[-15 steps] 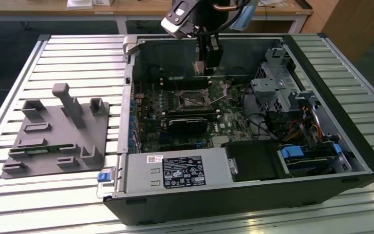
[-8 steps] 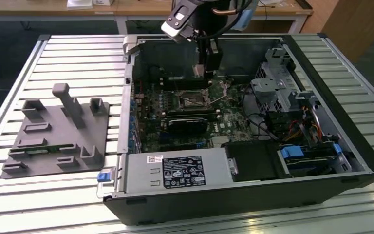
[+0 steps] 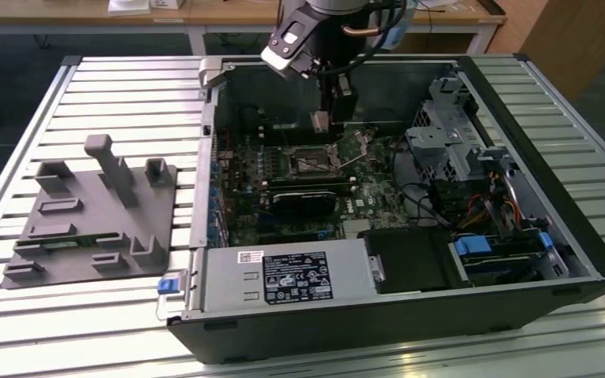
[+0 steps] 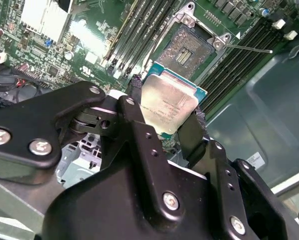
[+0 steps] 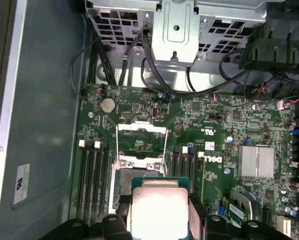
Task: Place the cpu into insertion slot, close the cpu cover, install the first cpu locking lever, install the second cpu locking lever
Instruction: 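Place the cpu into insertion slot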
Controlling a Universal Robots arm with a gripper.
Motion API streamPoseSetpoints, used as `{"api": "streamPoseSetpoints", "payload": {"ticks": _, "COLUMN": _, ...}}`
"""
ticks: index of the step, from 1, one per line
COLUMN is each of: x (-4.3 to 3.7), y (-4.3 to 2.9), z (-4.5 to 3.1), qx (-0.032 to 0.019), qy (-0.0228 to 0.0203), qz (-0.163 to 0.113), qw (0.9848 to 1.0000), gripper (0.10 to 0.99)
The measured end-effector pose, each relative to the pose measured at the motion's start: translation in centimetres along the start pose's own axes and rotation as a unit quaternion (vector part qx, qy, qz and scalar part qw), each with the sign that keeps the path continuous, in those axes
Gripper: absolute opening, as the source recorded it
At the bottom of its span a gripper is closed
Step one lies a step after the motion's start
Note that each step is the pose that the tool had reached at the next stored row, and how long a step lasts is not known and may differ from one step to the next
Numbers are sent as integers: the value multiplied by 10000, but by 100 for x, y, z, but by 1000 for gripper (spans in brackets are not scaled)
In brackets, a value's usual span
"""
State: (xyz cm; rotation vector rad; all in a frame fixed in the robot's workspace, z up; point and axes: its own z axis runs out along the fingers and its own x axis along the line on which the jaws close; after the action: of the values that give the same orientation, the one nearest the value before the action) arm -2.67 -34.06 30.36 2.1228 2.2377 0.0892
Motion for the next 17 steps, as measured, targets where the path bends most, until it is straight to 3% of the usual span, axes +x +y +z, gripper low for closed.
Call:
{"api": "streamPoseSetpoints", "payload": {"ticks": 5, "x": 9, "y": -6, "z": 80, "qx": 2, "qy": 1, "qz": 0, "qw": 10000, "gripper": 537}}
{"api": "streamPoseSetpoints", "payload": {"ticks": 17, "x": 52, "y": -23, "z": 181, "qx": 4, "qy": -7, "qz": 82, "qw": 10000, "gripper": 537}}
